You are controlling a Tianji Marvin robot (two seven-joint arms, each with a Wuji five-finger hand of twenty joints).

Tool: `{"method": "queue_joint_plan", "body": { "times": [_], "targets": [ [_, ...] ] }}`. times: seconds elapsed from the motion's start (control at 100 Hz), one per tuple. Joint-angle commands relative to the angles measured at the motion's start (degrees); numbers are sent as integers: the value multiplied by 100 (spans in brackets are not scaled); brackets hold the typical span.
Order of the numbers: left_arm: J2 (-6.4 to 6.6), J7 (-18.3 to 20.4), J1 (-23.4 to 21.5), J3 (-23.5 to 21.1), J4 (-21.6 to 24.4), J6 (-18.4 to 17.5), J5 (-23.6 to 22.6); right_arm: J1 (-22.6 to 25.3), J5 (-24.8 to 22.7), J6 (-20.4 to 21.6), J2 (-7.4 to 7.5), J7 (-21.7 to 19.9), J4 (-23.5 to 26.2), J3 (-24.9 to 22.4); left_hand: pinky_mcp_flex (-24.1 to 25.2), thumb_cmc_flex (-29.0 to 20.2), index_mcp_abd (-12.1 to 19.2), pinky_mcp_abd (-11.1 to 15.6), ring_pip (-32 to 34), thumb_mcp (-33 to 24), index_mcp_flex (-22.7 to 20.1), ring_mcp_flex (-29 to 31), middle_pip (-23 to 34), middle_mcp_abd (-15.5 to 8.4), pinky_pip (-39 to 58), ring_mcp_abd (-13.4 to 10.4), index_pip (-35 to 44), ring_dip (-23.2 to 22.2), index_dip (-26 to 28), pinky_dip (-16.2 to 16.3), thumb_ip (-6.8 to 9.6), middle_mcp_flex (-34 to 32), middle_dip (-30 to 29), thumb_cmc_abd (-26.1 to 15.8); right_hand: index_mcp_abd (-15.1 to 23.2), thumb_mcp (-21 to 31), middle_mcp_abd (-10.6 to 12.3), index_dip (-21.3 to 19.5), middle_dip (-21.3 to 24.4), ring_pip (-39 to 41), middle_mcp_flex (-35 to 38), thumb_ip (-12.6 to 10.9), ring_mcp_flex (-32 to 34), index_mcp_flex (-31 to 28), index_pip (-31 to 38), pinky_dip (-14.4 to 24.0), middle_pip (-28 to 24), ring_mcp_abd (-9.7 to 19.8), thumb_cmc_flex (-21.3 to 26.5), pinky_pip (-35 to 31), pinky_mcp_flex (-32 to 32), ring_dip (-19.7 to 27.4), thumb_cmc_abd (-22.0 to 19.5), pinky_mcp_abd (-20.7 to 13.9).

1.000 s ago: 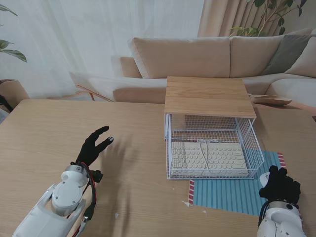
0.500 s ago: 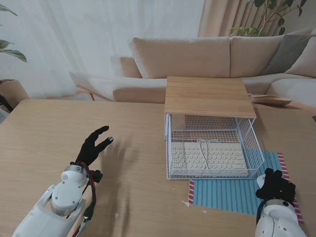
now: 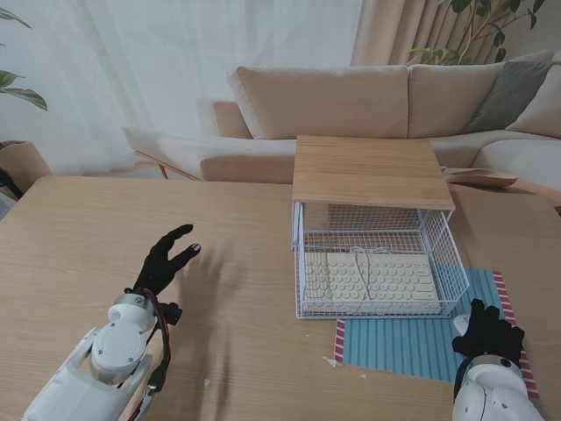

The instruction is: Unroll the mouse pad and set up the keyboard and mouse from the tabletop organizer

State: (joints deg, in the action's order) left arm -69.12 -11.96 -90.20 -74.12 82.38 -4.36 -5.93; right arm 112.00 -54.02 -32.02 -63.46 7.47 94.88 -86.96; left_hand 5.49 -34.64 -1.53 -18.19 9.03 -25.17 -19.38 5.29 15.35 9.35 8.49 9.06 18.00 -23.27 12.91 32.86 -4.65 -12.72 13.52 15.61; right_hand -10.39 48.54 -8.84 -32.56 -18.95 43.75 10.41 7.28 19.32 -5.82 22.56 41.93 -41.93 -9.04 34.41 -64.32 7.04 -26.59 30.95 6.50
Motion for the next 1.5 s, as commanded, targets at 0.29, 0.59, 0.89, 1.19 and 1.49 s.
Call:
{"method": "queue_joint_plan", "body": {
  "times": [0.29,0.59,0.89,1.19,1.49],
  "targets": [
    [-21,47,-35,-30,63,21,-21,367,-29,388,-105,349,401,-312,70,19,15,7,-31,8,83,-204,48,-155,-132,-38,-25,-89,-12,118,202,123,19,55,12,-210,49,4,393,-929,-68,-113,-851,114,-675,-461,1124,110,-498,1073,-710,511,8,-115],
    [-10,66,-111,-52,203,69,-29,950,-743,1639,-96,654,1385,-1000,72,-6,32,4,-25,-22,79,-203,48,-164,-122,-36,-12,-92,-6,131,205,120,19,66,181,-377,146,-183,178,-919,-46,-155,-838,-87,-472,-463,743,181,-557,1385,-755,531,-62,-247],
    [7,116,-210,-80,352,91,-13,444,-1017,3426,56,115,2051,-1163,73,-123,102,11,-15,-181,66,-200,62,-164,-112,-37,21,-97,11,147,231,121,27,111,86,-251,13,-222,-246,-563,490,-162,-50,-932,0,-440,-434,123,-552,1208,-173,365,41,-129],
    [7,101,-224,-123,357,43,-19,-1080,-360,4177,326,-1906,1850,-455,75,-84,93,10,-15,-202,70,-199,61,-163,-111,-43,17,-94,10,155,220,118,27,93,75,-307,-3,-200,-258,-565,590,-158,40,-1004,92,-562,-440,127,-563,1182,-146,335,-63,-145],
    [15,76,-268,-188,376,1,-92,-2398,130,3896,464,-2822,924,636,75,-75,93,12,-13,-197,63,-197,63,-164,-109,-38,13,-93,8,162,214,117,28,79,57,-425,12,-169,-258,-610,626,-175,90,-1019,57,-645,-418,145,-539,1164,-145,340,-161,-147]
  ]
}}
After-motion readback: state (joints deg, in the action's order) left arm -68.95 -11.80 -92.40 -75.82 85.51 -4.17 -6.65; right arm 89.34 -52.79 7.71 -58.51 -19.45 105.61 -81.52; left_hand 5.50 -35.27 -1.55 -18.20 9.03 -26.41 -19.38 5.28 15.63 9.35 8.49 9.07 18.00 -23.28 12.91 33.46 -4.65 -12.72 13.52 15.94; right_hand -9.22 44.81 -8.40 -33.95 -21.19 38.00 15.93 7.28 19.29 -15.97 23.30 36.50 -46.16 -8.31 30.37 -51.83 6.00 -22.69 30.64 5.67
